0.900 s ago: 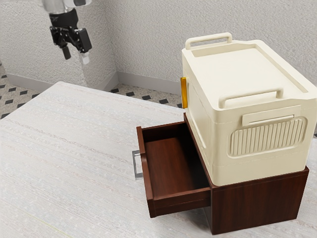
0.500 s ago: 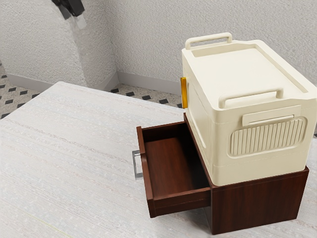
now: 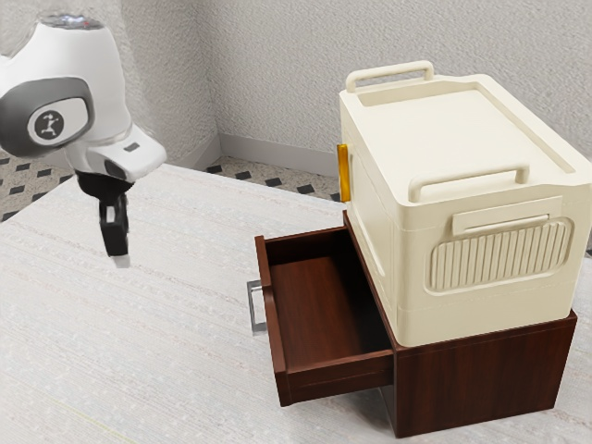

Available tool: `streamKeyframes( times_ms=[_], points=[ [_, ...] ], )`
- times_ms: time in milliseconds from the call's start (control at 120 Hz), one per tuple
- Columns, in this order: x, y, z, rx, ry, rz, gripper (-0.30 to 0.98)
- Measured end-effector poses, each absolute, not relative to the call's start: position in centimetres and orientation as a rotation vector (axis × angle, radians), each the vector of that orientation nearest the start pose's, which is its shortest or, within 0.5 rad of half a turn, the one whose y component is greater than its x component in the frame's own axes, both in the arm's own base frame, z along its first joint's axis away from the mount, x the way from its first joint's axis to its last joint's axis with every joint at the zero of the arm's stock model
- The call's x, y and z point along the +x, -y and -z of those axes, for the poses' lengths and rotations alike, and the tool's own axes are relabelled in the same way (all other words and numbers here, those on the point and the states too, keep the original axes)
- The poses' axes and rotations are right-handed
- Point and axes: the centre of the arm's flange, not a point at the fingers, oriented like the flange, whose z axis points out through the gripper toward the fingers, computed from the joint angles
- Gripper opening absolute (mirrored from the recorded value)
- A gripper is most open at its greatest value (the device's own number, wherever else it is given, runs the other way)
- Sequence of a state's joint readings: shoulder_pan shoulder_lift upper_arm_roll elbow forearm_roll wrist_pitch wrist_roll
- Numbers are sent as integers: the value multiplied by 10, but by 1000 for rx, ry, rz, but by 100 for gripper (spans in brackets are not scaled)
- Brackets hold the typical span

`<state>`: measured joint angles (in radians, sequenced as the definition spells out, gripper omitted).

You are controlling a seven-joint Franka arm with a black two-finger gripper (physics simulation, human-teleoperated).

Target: Push the drawer handle with one arm to close the drawer

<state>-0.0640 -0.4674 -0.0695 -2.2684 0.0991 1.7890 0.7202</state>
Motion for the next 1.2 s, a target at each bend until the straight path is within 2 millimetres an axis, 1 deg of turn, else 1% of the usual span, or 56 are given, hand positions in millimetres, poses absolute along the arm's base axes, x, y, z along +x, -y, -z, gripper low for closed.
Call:
streamKeyframes(
  times_ms=[50,142,200,275,333,450,567,667,808,892,1042,1200],
  points=[
    [411,57,-525,-2709,-1323,-35,28],
    [419,56,-501,-2696,-1364,31,12],
    [423,60,-488,-2681,-1396,71,6],
    [422,65,-472,-2672,-1428,122,0],
    [421,75,-465,-2653,-1463,165,-3],
    [417,100,-453,-2611,-1522,224,-6],
    [413,110,-441,-2601,-1539,247,-8],
    [412,128,-429,-2591,-1570,259,-9],
    [420,134,-410,-2614,-1574,264,-9],
    [425,140,-403,-2615,-1583,275,-10],
    [438,158,-400,-2598,-1614,304,-10],
    [447,169,-394,-2590,-1634,326,-10]
  ],
)
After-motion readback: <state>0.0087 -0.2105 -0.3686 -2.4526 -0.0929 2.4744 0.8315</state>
